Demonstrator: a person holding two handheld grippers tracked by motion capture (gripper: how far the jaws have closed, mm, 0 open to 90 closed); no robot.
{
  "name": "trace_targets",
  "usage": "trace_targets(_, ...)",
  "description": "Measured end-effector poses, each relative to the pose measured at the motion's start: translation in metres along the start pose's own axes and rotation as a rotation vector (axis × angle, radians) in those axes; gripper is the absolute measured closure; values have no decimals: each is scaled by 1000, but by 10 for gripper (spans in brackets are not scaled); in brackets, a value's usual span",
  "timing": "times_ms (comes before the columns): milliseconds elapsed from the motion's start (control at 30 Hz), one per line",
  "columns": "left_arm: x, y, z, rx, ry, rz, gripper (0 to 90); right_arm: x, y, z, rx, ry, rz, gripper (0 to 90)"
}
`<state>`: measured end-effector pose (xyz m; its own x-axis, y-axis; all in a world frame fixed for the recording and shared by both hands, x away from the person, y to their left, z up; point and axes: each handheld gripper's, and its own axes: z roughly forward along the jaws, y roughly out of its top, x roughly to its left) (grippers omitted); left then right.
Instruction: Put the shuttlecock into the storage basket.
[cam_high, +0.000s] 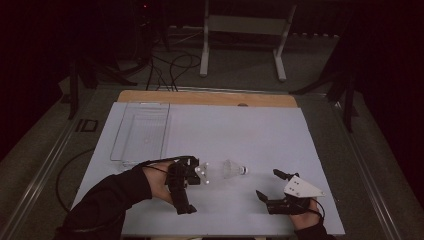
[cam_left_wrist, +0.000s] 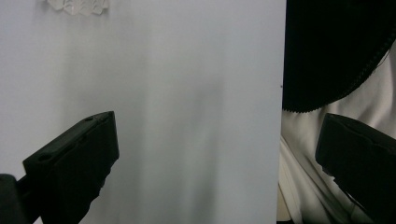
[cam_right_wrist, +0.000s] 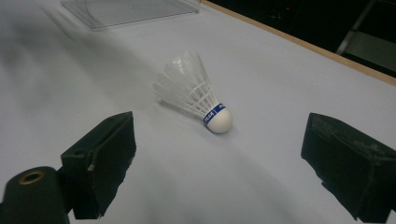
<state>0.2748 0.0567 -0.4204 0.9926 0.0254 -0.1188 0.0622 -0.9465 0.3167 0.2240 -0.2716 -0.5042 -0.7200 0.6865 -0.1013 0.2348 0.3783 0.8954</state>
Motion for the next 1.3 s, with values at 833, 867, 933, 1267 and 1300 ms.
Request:
trace_targets(833,17,32,10,-14,-19,33,2,0,0,0,7,0,1,99)
trace_targets(867,18,33,11,-16,-18,34,2,0,-1,0,7,1,1,98)
trace_targets(933,20,36,12,-20,-24,30,3,0,-1,0,8,2,-1,98)
trace_targets(1267,30,47,23,-13,-24,33,3,0,-1,0,7,2,-2,99)
trace_targets(1300,31,47,25,-14,-27,30,3,0,-1,0,7,3,-2,99)
